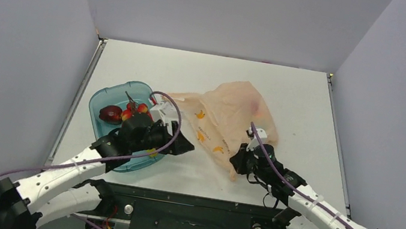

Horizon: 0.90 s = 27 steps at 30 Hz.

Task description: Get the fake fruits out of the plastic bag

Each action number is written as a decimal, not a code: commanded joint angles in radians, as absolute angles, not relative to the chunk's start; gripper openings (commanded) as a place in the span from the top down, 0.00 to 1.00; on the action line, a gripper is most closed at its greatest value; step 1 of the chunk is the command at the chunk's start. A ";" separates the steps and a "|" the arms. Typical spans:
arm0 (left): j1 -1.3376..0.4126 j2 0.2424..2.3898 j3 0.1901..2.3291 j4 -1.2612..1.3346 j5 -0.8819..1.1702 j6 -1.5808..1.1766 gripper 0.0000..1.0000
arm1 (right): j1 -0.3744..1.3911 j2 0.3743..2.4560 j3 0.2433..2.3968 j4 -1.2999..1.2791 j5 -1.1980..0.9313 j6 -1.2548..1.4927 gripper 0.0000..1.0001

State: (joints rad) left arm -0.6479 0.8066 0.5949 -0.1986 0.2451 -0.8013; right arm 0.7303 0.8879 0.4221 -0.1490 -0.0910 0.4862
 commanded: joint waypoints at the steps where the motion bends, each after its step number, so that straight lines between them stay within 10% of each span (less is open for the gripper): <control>1: -0.807 0.949 0.641 0.070 0.219 -0.810 0.34 | 0.678 0.852 0.470 -0.061 -0.083 0.534 1.00; 15: -0.989 1.211 0.728 0.270 -0.058 -0.810 0.35 | 0.652 0.758 0.627 -0.397 0.081 0.460 1.00; 27: -0.876 1.493 0.817 0.486 0.128 -0.887 0.38 | 0.652 0.594 0.604 -0.619 0.339 0.693 0.97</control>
